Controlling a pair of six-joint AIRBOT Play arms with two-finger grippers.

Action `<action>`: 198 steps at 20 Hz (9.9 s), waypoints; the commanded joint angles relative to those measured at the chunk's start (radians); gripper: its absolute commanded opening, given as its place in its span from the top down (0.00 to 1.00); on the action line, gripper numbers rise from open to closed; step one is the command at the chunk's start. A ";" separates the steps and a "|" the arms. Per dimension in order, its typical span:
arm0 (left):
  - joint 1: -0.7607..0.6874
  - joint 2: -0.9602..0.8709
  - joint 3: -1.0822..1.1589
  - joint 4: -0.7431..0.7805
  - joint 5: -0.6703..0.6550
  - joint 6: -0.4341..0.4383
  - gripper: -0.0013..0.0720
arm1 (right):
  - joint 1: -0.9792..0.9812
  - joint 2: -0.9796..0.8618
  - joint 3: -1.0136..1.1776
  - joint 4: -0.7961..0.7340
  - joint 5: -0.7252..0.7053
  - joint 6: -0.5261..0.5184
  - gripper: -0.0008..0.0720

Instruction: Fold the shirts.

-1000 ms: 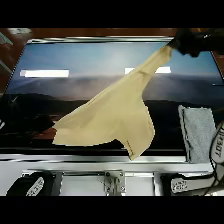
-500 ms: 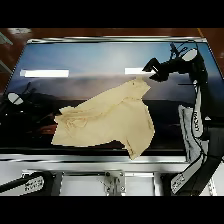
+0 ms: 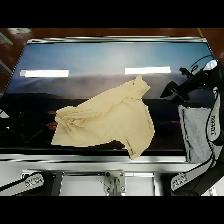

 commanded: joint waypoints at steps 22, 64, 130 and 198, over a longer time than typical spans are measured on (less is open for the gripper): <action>-0.143 0.124 -0.121 -0.188 0.184 0.130 0.93 | 0.070 0.039 -0.561 -0.050 -0.160 -0.133 0.06; -0.143 0.678 0.591 0.034 -0.177 -0.032 0.93 | 0.256 0.882 0.023 -0.511 0.043 -0.003 0.90; -0.066 0.146 -0.340 -0.259 0.249 0.173 0.18 | -0.106 0.639 -0.863 -0.132 -0.407 -0.063 0.21; -0.132 -0.152 0.286 -0.381 0.452 0.119 0.02 | 0.059 0.176 -0.378 -0.125 -0.597 -0.134 0.05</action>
